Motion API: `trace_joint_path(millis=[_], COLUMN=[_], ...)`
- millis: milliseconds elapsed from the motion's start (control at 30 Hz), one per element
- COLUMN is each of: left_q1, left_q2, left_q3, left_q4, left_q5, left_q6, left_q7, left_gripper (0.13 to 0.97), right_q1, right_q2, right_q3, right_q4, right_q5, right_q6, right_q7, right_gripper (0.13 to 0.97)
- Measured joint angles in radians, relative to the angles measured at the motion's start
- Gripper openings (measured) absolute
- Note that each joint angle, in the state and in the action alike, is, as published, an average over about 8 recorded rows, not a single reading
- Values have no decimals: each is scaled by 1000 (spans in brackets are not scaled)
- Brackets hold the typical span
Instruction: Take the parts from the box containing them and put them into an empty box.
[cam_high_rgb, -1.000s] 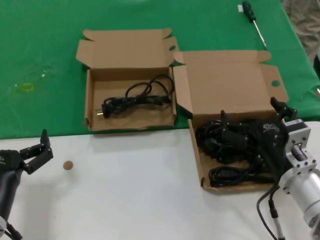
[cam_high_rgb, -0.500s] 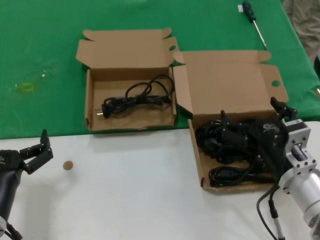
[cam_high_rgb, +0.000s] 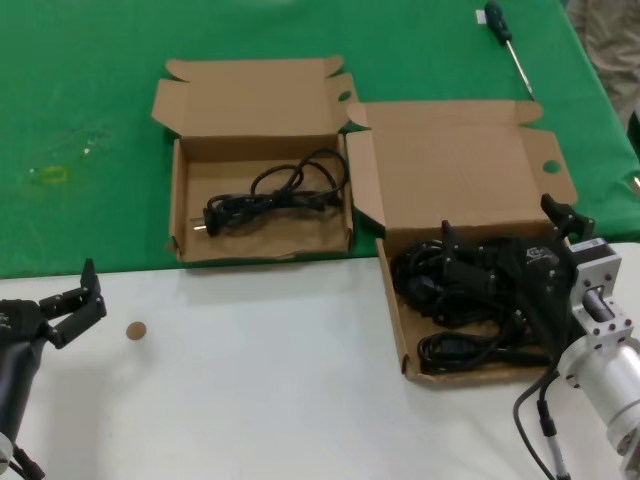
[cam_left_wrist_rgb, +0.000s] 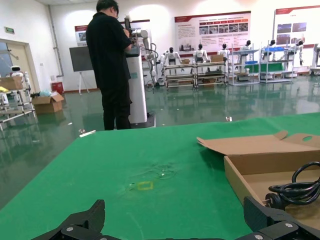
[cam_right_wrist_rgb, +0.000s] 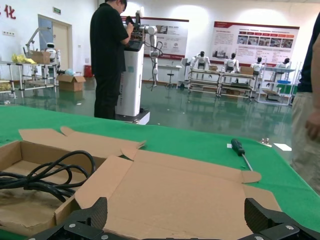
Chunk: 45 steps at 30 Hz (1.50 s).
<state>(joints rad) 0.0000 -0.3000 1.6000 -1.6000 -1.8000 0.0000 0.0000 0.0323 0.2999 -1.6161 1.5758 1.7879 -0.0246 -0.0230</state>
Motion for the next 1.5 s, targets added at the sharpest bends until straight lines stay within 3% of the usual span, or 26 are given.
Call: trace_joint_path(millis=[1500], left_q1=[0], left_q2=[0], left_q3=[0], left_q4=[0], left_q5=[0], left_q6=[0], left_q7=[0], left_gripper=[966], right_q1=[0], right_q2=[0], right_q3=[0], right_q4=[0], right_q5=[0], right_q6=[0], right_q7=[0], right_gripper=[966])
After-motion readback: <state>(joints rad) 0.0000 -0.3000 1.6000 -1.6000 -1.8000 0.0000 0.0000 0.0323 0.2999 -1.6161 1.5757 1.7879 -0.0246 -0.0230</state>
